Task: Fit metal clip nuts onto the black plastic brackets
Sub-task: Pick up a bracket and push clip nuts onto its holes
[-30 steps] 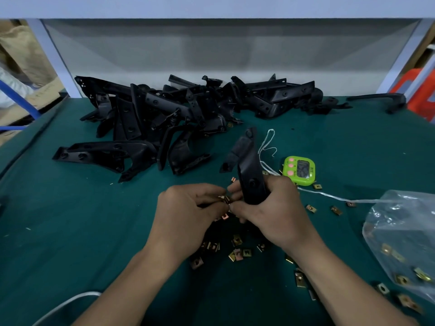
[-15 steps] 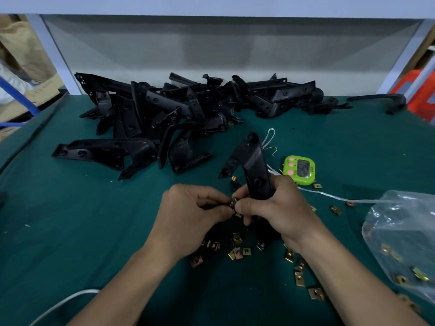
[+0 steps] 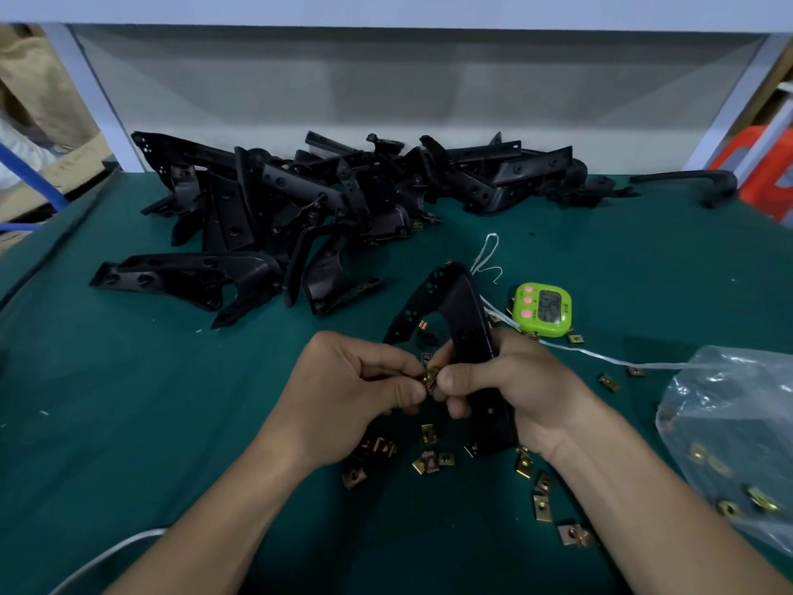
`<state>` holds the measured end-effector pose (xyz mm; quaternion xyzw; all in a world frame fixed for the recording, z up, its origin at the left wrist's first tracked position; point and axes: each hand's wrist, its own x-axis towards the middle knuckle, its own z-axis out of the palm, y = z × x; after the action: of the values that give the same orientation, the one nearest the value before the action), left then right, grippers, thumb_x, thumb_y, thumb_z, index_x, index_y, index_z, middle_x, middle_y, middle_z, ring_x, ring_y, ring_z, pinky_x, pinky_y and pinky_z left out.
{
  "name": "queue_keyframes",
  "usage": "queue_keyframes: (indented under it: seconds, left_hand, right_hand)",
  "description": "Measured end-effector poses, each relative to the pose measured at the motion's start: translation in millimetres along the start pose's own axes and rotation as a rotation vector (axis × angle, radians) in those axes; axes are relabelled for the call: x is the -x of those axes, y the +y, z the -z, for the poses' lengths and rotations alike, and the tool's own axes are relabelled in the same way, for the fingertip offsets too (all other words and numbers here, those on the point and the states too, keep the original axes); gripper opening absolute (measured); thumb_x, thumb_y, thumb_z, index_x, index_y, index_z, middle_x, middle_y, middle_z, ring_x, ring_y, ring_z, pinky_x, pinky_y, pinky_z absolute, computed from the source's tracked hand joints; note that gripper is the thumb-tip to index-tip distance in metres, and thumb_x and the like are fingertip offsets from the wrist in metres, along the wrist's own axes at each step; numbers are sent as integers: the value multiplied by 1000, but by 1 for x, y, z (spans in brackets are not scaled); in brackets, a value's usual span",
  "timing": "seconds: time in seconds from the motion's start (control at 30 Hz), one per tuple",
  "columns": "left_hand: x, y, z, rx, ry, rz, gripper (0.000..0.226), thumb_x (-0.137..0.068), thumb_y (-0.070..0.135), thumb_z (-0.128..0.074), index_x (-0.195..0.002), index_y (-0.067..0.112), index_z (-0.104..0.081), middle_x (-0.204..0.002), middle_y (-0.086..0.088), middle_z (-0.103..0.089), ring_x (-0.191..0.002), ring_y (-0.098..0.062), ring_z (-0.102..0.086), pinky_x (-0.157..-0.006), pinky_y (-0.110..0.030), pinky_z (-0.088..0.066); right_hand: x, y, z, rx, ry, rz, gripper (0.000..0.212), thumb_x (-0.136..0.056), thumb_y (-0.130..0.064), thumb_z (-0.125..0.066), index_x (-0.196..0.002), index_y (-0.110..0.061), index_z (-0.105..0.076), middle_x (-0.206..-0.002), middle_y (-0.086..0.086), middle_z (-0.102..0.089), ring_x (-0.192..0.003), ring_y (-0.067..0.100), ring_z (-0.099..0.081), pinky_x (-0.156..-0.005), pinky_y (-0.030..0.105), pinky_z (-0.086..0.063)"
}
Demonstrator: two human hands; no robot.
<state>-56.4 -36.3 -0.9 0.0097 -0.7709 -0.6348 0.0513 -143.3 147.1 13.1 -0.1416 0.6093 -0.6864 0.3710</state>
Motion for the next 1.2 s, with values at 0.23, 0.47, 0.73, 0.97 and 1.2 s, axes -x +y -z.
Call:
queue_keyframes:
  seconds: [0.23,0.47,0.73,0.97,1.2]
  left_hand:
    - [-1,0,-1,72,38,-8,8,-81,16,-80,-85,22,-81,-80,-8,-79,-68,-18,-72,-60,-23,-54]
    - [-3,1,1,136,71,37,18,-68,17,-81,-82,6,-77,-73,-15,-76,-61,-18,-71,-56,-21,-53]
    - [-4,0,-1,58,20,104,5,-87,7,-75,-92,8,-75,-78,-9,-78,-68,-18,-73,-60,-22,-53]
    - [0,1,-2,-128,-101,31,32,-89,52,-68,-86,20,-71,-67,-6,-71,-57,-24,-63,-55,-33,-49]
    - [-4,3,-1,-113,-56,8,28,-90,40,-74,-72,18,-75,-49,4,-48,-46,-9,-37,-46,-22,-29]
  right_hand:
    - [-2,2,-6,-116,38,-45,17,-58,1,-81,-67,-12,-78,-67,14,-67,-55,19,-62,-52,24,-52]
    - [-4,5,-7,-197,15,-88,16,-62,4,-77,-68,-11,-78,-66,15,-66,-53,19,-60,-50,24,-50]
    - [0,2,-9,-76,56,-36,12,-66,-4,-76,-67,-16,-77,-64,12,-66,-51,17,-60,-51,24,-50]
    - [4,-3,-10,-4,24,-16,16,-73,-3,-78,-68,-17,-77,-57,9,-61,-50,15,-58,-49,24,-48]
    - [3,-1,-11,-93,44,-59,10,-63,-6,-80,-68,-14,-77,-56,10,-60,-47,16,-57,-47,22,-47]
